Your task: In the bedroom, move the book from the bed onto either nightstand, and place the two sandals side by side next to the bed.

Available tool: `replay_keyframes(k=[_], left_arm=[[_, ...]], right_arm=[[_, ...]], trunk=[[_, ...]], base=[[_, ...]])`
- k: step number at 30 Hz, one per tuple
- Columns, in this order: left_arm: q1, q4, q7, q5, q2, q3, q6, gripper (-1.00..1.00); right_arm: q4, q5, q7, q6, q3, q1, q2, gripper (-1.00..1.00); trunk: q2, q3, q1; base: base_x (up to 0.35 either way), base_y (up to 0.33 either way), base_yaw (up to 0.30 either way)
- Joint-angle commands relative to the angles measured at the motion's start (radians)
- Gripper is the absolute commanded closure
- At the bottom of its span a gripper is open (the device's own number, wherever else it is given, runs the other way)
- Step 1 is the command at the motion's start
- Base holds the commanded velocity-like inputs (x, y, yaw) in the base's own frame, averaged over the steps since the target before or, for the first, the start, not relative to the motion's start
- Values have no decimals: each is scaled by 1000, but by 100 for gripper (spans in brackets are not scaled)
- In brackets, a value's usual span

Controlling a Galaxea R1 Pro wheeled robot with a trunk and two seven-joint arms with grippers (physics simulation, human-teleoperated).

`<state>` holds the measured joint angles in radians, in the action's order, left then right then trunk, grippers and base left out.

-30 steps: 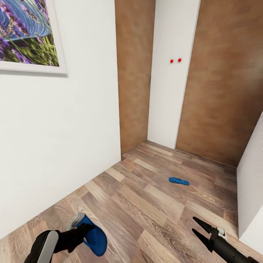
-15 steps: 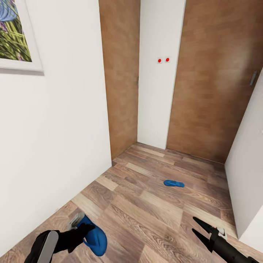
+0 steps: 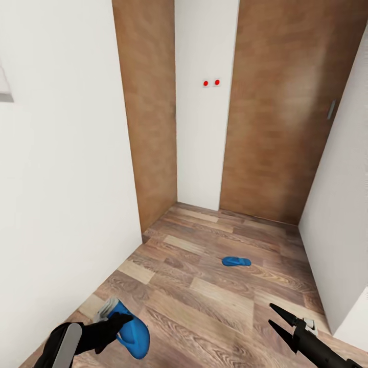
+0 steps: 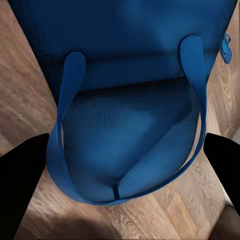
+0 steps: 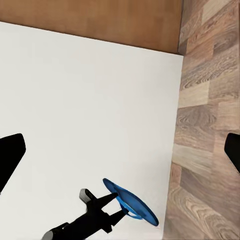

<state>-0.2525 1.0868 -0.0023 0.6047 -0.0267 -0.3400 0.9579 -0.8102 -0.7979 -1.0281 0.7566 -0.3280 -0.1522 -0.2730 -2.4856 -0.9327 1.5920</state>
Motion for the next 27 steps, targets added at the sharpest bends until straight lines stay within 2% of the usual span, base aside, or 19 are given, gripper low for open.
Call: replay_keyframes(k=[1, 9, 27], left_arm=[[-1, 1, 0, 4, -1, -3, 5, 100], [-1, 1, 0, 4, -1, -3, 5, 100], [-1, -1, -1, 4, -2, -3, 5, 100]], right_arm=[[0, -3, -1, 6, 0, -1, 0, -100], [0, -3, -1, 6, 0, -1, 0, -100], [0, -3, -1, 6, -2, -1, 0, -100]], trunk=[[0, -1, 0], [0, -1, 0], [0, -1, 0]], base=[[297, 146, -264], [297, 96, -264], [295, 12, -264]])
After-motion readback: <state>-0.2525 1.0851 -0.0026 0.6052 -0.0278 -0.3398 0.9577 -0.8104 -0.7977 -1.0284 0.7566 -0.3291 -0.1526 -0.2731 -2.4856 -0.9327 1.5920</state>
